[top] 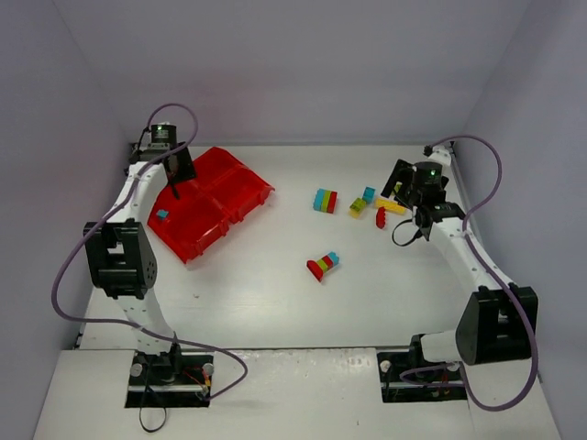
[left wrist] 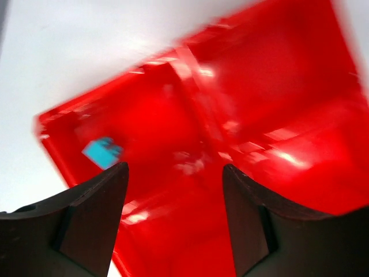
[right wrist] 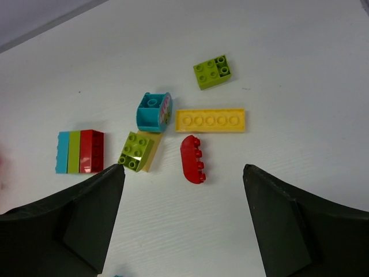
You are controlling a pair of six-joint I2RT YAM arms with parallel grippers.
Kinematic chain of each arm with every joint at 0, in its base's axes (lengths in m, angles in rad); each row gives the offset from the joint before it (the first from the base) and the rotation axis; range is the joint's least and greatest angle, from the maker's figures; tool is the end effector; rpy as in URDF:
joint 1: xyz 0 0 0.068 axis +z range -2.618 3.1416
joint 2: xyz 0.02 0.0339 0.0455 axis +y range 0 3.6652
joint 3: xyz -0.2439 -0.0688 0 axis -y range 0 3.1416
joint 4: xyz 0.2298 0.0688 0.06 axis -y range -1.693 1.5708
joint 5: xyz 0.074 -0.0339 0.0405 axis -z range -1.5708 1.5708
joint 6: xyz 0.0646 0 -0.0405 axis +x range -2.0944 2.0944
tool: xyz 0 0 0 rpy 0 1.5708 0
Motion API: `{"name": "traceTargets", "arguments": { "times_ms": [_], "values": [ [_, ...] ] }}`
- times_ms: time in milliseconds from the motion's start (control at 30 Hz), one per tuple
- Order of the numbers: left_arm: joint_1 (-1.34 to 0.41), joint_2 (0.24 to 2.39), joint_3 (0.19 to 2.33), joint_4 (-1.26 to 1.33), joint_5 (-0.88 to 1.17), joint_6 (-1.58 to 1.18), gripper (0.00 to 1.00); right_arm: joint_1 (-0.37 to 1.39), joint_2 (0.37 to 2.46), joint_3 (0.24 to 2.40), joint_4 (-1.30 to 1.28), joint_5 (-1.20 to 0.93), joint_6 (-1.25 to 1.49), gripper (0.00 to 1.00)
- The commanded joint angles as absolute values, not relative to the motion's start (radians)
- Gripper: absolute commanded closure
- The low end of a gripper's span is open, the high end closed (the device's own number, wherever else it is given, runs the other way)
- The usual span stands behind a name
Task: Sort the legos into containers by color
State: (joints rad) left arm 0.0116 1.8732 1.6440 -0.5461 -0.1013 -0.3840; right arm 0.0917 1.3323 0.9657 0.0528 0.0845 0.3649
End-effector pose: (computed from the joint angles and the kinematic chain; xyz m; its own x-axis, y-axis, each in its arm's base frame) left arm 0.4287 0.0115 0.2558 -0.6175 -0.3799 -0.6887 -0.3399 0.9185 -0.2019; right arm 0.3291 0.0248 0.2814 -0.2912 0.3303 -0.8978 0.0991 0.9439 0.3151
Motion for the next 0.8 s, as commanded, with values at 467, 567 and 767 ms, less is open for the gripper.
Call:
{"name": "traceTargets", "arguments": {
  "times_ms": [467, 567, 767],
  "values": [
    [-0.318, 1.707, 1.621, -0.574, 0.000, -0.319, 0.40, 0.089, 1.629, 1.013, 0.123, 0.061, 0.451, 0.34],
    [-0.330, 1.704, 1.621, -0.575, 0.028, -0.319, 0.40, 0.091, 1.652, 0.989, 0.156, 0.046, 0.446, 0.34],
    [-0.345, 1.704, 1.617, -0.578, 0.034, -0.321, 0.40, 0.092, 1.715, 0.974, 0.192, 0.043, 0.436, 0.40]
  ]
}}
